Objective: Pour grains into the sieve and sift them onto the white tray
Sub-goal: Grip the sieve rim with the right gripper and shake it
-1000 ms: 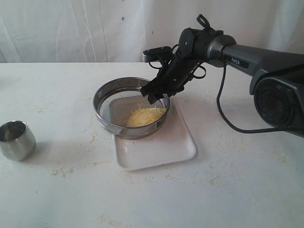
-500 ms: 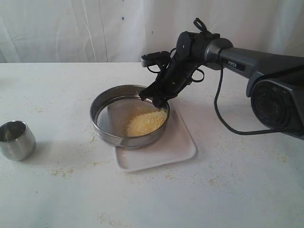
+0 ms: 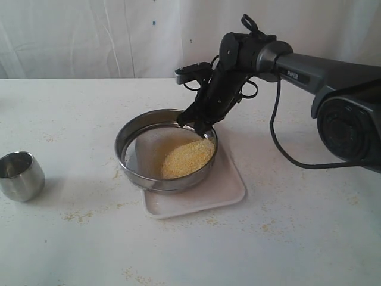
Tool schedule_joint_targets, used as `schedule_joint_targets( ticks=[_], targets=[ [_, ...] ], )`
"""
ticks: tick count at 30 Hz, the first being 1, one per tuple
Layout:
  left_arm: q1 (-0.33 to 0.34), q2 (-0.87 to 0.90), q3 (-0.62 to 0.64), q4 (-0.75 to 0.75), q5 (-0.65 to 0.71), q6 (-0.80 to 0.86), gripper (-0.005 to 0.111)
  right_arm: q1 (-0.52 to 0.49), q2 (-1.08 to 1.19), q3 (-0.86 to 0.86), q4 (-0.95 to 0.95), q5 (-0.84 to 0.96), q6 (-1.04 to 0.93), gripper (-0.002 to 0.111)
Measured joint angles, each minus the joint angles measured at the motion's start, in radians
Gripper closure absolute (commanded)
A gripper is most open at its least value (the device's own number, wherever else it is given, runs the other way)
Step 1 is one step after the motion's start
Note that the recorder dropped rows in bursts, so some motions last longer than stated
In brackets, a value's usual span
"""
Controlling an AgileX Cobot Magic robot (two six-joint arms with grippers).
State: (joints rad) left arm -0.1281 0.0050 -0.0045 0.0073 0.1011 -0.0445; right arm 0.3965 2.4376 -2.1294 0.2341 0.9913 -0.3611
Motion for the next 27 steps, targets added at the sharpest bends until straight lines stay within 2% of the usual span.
schedule_joint_targets(
  ticks=[4, 9, 14, 27],
  targets=[
    [0.000, 0.000, 0.000, 0.000, 0.000, 0.000, 0.107, 0.000, -0.028, 0.000, -0.011, 0.077, -0.002, 0.108],
    [0.000, 0.000, 0.000, 0.000, 0.000, 0.000, 0.107, 0.001, -0.050, 0.000, -0.015, 0.080, -0.002, 0.108],
    [0.000, 0.000, 0.000, 0.000, 0.000, 0.000, 0.107, 0.002, -0.051, 0.000, -0.021, 0.183, -0.032, 0.108],
    [0.000, 0.000, 0.000, 0.000, 0.000, 0.000, 0.107, -0.007, -0.056, 0.000, 0.031, 0.129, 0.017, 0.108]
  ],
)
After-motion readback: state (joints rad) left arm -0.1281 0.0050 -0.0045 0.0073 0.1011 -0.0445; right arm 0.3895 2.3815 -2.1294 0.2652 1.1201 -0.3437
